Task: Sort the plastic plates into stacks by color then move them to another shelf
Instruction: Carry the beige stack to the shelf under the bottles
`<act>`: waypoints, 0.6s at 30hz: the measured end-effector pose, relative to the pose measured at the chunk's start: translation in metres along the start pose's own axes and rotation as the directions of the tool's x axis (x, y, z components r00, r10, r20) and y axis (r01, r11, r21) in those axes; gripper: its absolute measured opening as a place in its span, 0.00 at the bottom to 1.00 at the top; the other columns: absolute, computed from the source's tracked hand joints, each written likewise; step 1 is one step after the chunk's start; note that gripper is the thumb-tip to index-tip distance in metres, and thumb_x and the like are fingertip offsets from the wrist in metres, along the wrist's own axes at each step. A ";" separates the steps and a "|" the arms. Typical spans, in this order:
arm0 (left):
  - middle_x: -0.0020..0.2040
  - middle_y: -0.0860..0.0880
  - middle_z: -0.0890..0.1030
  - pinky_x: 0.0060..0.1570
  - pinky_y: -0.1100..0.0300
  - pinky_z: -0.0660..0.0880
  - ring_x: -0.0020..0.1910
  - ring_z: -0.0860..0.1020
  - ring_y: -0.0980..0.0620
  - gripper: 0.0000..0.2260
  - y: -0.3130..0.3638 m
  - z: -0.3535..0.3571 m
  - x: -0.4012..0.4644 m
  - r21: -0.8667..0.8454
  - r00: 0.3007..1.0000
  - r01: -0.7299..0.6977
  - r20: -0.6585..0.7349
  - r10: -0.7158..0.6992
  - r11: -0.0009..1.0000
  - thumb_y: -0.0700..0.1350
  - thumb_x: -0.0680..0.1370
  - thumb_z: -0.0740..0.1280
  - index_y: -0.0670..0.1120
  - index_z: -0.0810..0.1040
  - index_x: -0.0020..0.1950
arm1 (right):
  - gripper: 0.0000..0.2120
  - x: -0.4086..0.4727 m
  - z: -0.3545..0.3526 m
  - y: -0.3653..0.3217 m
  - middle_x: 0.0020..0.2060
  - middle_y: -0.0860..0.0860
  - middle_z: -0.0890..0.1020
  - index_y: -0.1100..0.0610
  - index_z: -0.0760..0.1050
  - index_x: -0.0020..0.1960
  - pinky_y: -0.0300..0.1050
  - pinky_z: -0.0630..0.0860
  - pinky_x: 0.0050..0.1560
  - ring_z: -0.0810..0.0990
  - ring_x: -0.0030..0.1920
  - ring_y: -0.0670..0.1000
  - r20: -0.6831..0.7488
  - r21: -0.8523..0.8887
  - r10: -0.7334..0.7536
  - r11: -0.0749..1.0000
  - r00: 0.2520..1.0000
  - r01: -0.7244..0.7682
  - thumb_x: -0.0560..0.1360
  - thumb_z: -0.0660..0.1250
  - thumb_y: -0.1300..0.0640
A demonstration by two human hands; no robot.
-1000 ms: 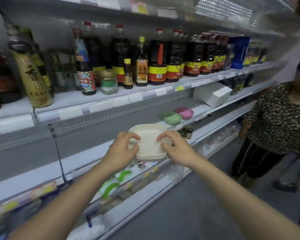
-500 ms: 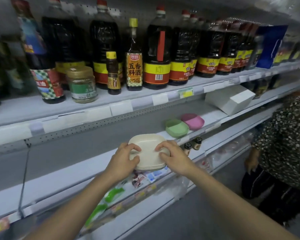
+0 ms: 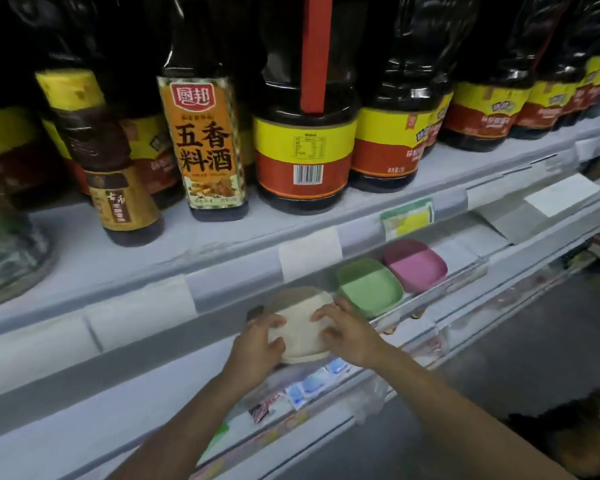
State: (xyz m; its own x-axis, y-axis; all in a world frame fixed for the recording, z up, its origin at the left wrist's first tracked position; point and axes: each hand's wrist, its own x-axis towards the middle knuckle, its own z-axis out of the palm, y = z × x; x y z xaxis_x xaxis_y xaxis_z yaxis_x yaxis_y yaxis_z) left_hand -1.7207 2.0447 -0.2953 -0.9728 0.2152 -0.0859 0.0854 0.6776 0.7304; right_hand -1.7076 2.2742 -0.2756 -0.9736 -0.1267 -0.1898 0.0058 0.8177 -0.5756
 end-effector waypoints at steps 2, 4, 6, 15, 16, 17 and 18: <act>0.67 0.53 0.69 0.57 0.64 0.70 0.65 0.76 0.50 0.17 0.000 0.007 0.012 0.014 0.999 0.040 -0.019 -0.040 0.999 0.39 0.77 0.69 0.50 0.78 0.65 | 0.21 0.023 -0.003 0.005 0.61 0.44 0.67 0.45 0.78 0.61 0.48 0.73 0.65 0.73 0.59 0.44 0.066 -0.024 0.003 1.000 0.998 -0.001 0.70 0.62 0.57; 0.71 0.51 0.68 0.54 0.66 0.68 0.63 0.77 0.50 0.17 -0.002 0.014 0.020 -0.002 0.994 0.089 -0.056 -0.089 0.996 0.39 0.77 0.69 0.50 0.78 0.65 | 0.20 0.038 -0.010 0.002 0.62 0.46 0.67 0.44 0.76 0.62 0.46 0.74 0.63 0.75 0.60 0.49 0.123 -0.073 0.004 0.997 0.992 0.005 0.72 0.63 0.59; 0.72 0.51 0.67 0.55 0.66 0.68 0.64 0.77 0.50 0.17 -0.004 0.022 0.026 -0.009 0.986 0.139 -0.089 -0.139 0.990 0.40 0.76 0.69 0.51 0.78 0.65 | 0.20 0.052 -0.013 0.006 0.67 0.49 0.66 0.42 0.75 0.63 0.43 0.75 0.59 0.78 0.59 0.52 0.177 -0.111 -0.001 0.994 0.984 0.021 0.75 0.63 0.59; 0.74 0.54 0.65 0.52 0.62 0.71 0.57 0.78 0.54 0.18 0.009 0.051 0.034 -0.067 0.952 0.244 -0.173 -0.252 0.968 0.42 0.74 0.69 0.55 0.77 0.63 | 0.23 0.085 -0.023 0.013 0.73 0.57 0.69 0.45 0.68 0.74 0.45 0.71 0.66 0.76 0.67 0.57 0.317 -0.321 -0.021 0.938 0.948 0.128 0.80 0.63 0.50; 0.74 0.55 0.65 0.52 0.62 0.71 0.57 0.78 0.54 0.18 0.011 0.053 0.035 -0.065 0.953 0.238 -0.178 -0.246 0.969 0.42 0.75 0.69 0.55 0.77 0.64 | 0.24 0.087 -0.026 0.012 0.74 0.57 0.69 0.46 0.67 0.75 0.46 0.71 0.66 0.75 0.69 0.57 0.334 -0.353 -0.014 0.925 0.942 0.139 0.80 0.63 0.48; 0.74 0.55 0.65 0.53 0.63 0.71 0.58 0.78 0.54 0.19 0.013 0.055 0.035 -0.063 0.953 0.234 -0.181 -0.242 0.970 0.42 0.75 0.69 0.55 0.76 0.64 | 0.25 0.089 -0.028 0.011 0.75 0.58 0.68 0.46 0.66 0.76 0.47 0.71 0.67 0.74 0.70 0.58 0.350 -0.385 -0.005 0.911 0.937 0.148 0.80 0.62 0.47; 0.74 0.55 0.66 0.53 0.63 0.70 0.58 0.78 0.54 0.19 0.015 0.057 0.035 -0.061 0.954 0.227 -0.186 -0.235 0.972 0.42 0.75 0.69 0.55 0.76 0.64 | 0.26 0.090 -0.032 0.009 0.77 0.59 0.66 0.47 0.65 0.77 0.47 0.71 0.67 0.73 0.71 0.59 0.364 -0.416 0.004 0.895 0.931 0.159 0.80 0.62 0.46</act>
State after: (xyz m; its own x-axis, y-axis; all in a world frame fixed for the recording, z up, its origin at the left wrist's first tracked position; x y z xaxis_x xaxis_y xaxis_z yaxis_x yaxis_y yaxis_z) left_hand -1.7413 2.1020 -0.3261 -0.9883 -0.0844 -0.1273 -0.1510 0.6646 0.7318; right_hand -1.8029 2.2883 -0.2728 -0.8237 -0.3190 -0.4687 -0.2441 0.9457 -0.2148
